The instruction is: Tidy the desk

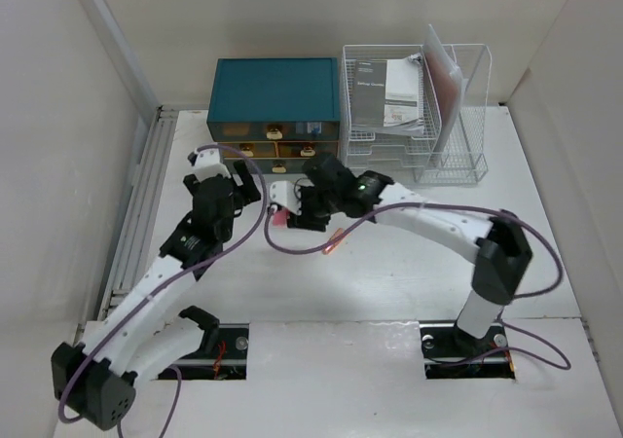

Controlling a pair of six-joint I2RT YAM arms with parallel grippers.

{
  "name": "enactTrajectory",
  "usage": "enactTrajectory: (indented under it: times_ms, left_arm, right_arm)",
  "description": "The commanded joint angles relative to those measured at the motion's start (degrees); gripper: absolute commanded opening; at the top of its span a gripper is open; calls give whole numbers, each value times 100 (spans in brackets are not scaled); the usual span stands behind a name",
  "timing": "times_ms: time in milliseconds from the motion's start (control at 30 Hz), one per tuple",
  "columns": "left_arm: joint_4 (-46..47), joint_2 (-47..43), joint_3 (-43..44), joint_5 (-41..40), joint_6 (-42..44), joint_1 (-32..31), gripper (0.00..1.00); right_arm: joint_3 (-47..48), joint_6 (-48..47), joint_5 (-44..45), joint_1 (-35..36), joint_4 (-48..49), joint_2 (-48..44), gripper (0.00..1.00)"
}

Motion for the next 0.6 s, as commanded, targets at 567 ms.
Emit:
enactTrajectory:
  times_ms: [567]
  left_arm:
    - [1345, 2842, 1043, 1744, 924, 1410, 56]
  right_arm:
    - [-213, 2562, -1235, -2465, 834, -3096, 0]
